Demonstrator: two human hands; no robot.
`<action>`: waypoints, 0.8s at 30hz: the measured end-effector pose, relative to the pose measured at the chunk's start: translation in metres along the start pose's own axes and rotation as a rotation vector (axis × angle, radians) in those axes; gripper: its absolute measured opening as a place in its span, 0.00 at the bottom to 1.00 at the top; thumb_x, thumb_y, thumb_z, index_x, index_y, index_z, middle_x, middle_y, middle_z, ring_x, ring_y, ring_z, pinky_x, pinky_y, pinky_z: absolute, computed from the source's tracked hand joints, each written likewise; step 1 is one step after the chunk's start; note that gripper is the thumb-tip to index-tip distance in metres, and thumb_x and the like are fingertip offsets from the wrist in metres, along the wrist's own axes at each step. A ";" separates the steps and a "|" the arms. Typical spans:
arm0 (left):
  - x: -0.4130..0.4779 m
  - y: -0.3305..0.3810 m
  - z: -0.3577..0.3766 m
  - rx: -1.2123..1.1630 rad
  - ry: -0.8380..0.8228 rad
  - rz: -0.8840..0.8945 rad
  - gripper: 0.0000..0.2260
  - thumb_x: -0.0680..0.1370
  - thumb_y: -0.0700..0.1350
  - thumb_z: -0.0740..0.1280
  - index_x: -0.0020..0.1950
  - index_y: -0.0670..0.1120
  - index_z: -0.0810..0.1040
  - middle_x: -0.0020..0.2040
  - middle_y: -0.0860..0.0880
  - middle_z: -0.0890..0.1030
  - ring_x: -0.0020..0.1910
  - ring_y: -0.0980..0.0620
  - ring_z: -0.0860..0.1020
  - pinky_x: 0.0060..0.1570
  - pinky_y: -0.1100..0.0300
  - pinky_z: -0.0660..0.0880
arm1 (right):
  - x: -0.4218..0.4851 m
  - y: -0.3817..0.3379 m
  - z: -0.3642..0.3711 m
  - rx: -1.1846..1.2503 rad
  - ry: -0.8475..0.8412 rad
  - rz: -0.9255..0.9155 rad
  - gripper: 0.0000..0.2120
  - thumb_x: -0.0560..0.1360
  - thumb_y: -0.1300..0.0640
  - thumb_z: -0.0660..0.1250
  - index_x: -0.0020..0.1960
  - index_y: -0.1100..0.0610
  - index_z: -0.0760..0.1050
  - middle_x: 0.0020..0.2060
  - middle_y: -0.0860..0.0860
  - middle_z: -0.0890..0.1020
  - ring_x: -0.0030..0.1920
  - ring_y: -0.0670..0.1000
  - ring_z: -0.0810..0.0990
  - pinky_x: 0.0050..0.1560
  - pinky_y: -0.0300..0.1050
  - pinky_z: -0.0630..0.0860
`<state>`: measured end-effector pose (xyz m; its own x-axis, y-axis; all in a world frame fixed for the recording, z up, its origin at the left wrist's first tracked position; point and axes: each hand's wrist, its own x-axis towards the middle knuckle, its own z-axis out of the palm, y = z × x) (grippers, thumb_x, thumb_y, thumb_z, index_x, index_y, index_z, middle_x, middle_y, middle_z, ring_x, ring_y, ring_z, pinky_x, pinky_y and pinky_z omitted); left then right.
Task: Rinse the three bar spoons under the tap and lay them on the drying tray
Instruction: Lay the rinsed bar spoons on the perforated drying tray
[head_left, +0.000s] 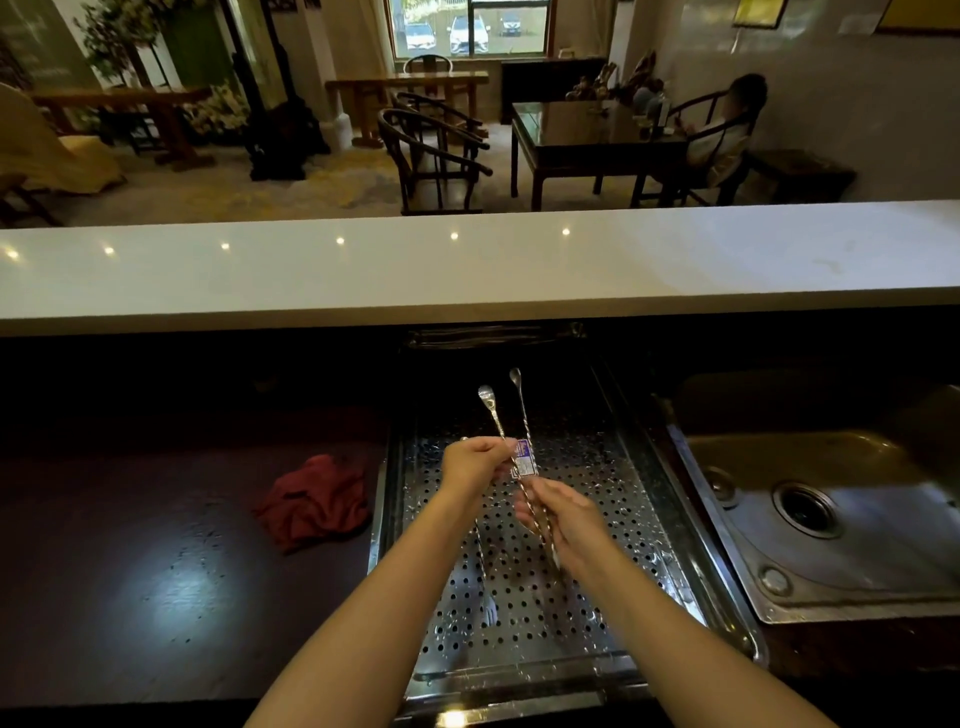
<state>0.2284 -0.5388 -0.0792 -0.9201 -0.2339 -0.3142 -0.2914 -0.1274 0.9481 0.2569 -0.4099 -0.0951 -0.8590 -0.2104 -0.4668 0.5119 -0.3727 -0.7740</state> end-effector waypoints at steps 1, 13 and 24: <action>0.001 -0.001 -0.002 0.002 0.011 -0.003 0.06 0.75 0.38 0.68 0.48 0.37 0.82 0.35 0.48 0.80 0.32 0.56 0.75 0.28 0.70 0.71 | 0.001 0.000 -0.001 -0.038 0.016 -0.009 0.06 0.76 0.62 0.64 0.50 0.63 0.78 0.35 0.56 0.84 0.32 0.50 0.83 0.33 0.38 0.82; 0.022 -0.013 -0.044 0.008 0.052 -0.193 0.07 0.79 0.37 0.62 0.54 0.36 0.76 0.35 0.44 0.77 0.30 0.52 0.73 0.28 0.63 0.75 | 0.003 -0.002 -0.016 -0.355 0.171 -0.104 0.09 0.78 0.62 0.60 0.47 0.58 0.79 0.32 0.52 0.81 0.26 0.44 0.75 0.23 0.30 0.73; 0.043 -0.046 -0.043 0.353 0.210 -0.257 0.10 0.78 0.36 0.61 0.54 0.37 0.79 0.43 0.39 0.80 0.38 0.45 0.77 0.48 0.52 0.79 | 0.000 0.001 -0.020 -0.449 0.214 -0.102 0.09 0.78 0.61 0.60 0.48 0.59 0.79 0.34 0.51 0.80 0.26 0.44 0.69 0.22 0.30 0.67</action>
<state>0.2132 -0.5847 -0.1383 -0.7445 -0.4317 -0.5093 -0.6071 0.1201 0.7855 0.2571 -0.3921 -0.1043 -0.9074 0.0141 -0.4200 0.4201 0.0538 -0.9059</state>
